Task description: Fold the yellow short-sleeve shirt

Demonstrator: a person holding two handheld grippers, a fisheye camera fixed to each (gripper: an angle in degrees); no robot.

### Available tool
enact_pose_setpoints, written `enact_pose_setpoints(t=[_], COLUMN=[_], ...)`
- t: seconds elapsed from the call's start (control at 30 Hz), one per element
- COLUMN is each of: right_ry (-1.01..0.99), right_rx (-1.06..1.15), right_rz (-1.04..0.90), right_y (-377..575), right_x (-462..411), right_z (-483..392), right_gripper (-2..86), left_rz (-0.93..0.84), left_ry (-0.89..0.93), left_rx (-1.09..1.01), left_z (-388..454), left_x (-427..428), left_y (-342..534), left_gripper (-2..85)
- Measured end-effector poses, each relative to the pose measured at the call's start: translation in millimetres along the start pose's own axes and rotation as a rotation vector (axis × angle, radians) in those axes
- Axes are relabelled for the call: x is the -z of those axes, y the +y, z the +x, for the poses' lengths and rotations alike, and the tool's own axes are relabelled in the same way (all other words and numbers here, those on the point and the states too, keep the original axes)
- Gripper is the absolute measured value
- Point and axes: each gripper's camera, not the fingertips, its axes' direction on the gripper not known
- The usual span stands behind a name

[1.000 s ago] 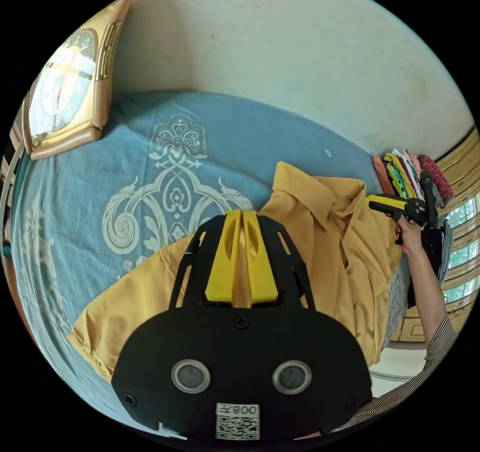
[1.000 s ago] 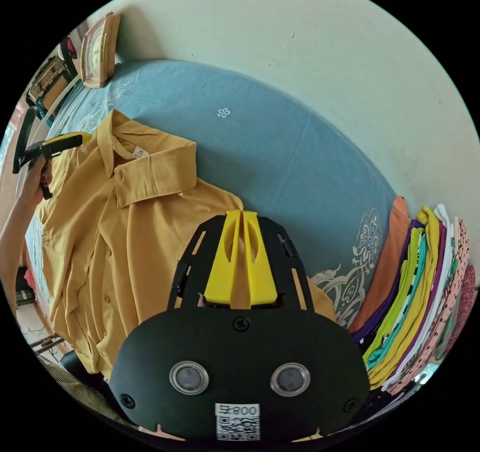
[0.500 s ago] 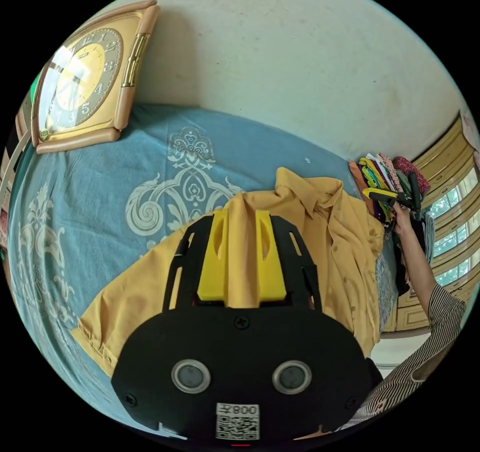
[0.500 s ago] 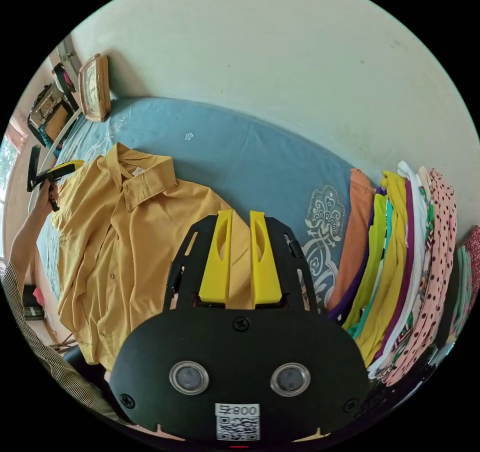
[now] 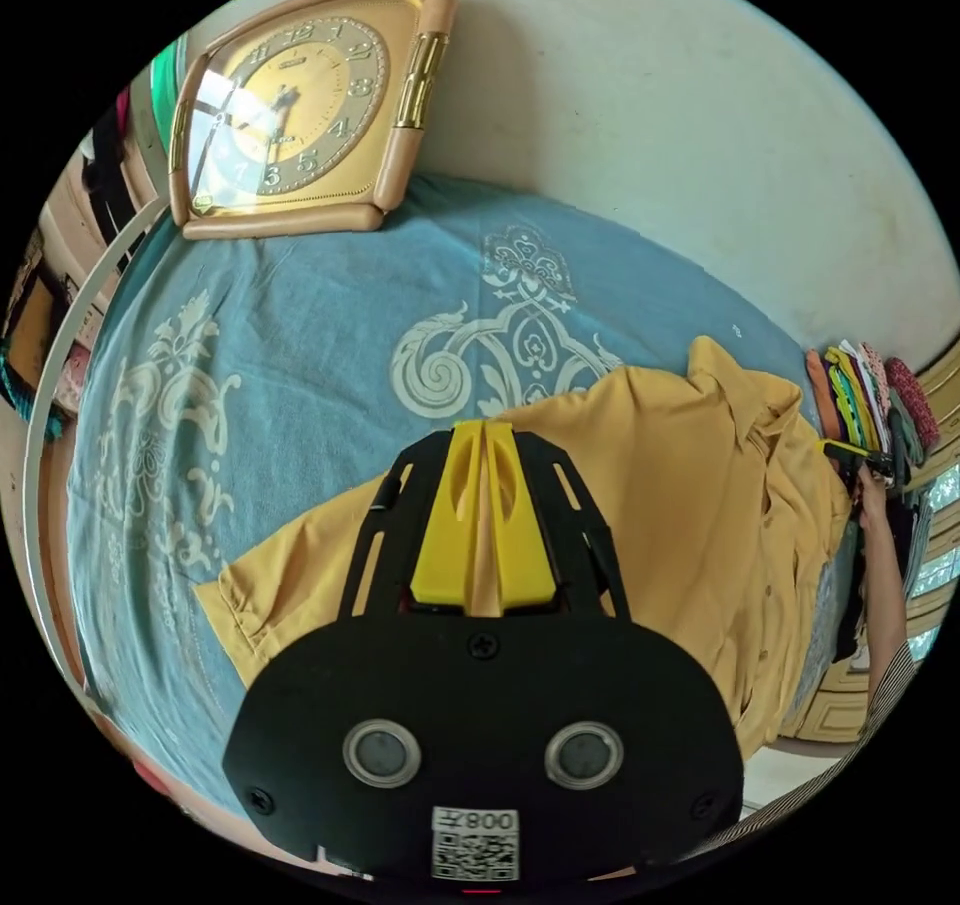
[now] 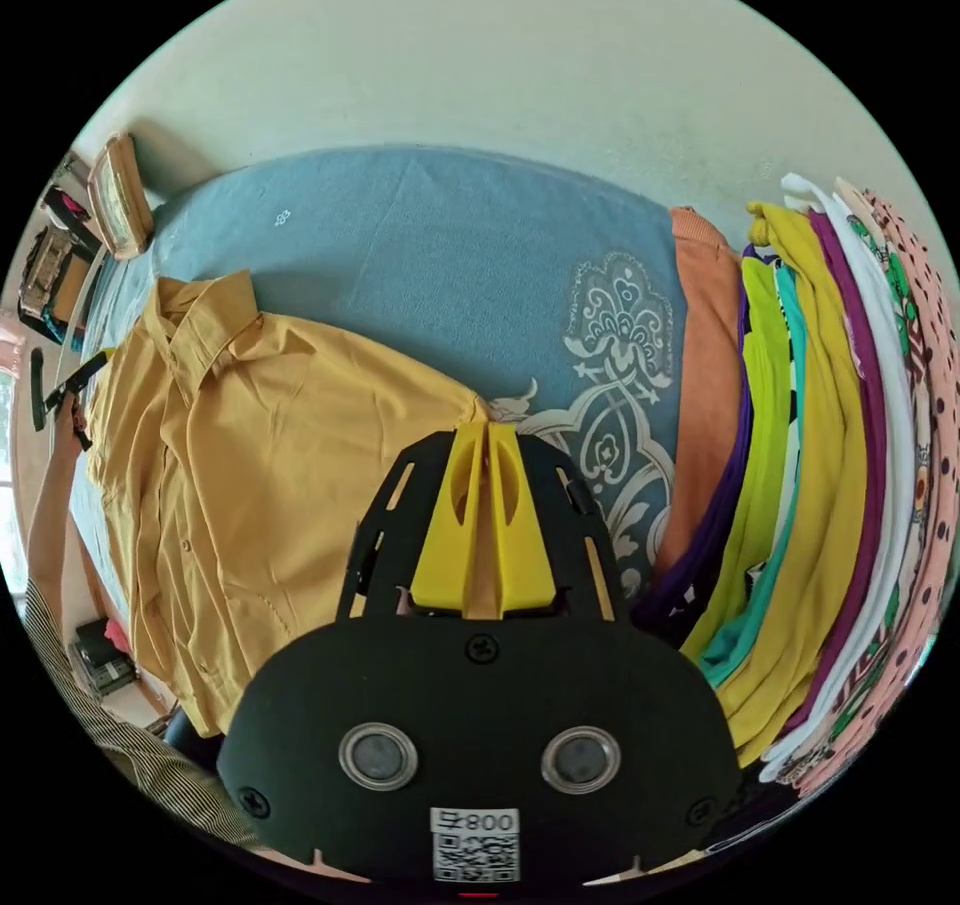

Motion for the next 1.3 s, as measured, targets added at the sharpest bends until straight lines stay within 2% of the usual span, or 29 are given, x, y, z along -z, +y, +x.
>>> enact_pose_setpoints(t=[0.17, 0.3, 0.47, 0.57, 0.63, 0.7, 0.8, 0.93, 1.07, 1.2, 1.3], right_ry=[0.030, 0.089, 0.158, 0.094, -0.017, -0.036, -0.027, 0.049, 0.023, -0.019, -0.055], right_rx=[-0.040, 0.011, 0.007, -0.073, -0.078, -0.043, 0.048, 0.104, 0.087, 0.047, 0.034], right_rz=[0.099, 0.151, -0.005, 0.005, 0.026, 0.063, 0.078, 0.026, 0.006, 0.029, 0.081], right_y=[32, 106, 171, 186, 193, 203, 222, 236, 245, 257, 262], right_x=[28, 56, 21, 20, 33, 46, 51, 37, 43, 53, 73], right_z=[9, 13, 21, 38, 41, 32, 6, -13, -8, -5, -12], right_gripper=[3.4, 5.7, 6.1, 4.8, 5.9, 6.7, 7.9, 7.3, 4.2, 4.8, 6.0], left_rz=[0.025, 0.032, -0.056, -0.048, -0.017, 0.016, -0.024, -0.068, -0.061, -0.020, 0.058], left_ry=[0.099, 0.173, 0.147, 0.175, 0.185, 0.172, 0.123, -0.070, -0.184, -0.055, 0.025], left_rx=[-0.012, -0.049, 0.033, 0.102, 0.108, 0.099, 0.075, -0.007, 0.053, 0.094, 0.032], left_z=[-15, -29, -68, -86, -88, -86, -81, -69, -80, -90, -70], left_x=[10, 32, 41, 51, 65, 78, 82, 82, 99, 116, 137], left_y=[31, 75, 138, 154, 160, 168, 181, 194, 198, 209, 214], left_gripper=[3.1, 5.1, 5.6, 5.5, 6.6, 7.1, 7.4, 3.0, 1.6, 2.6, 4.5])
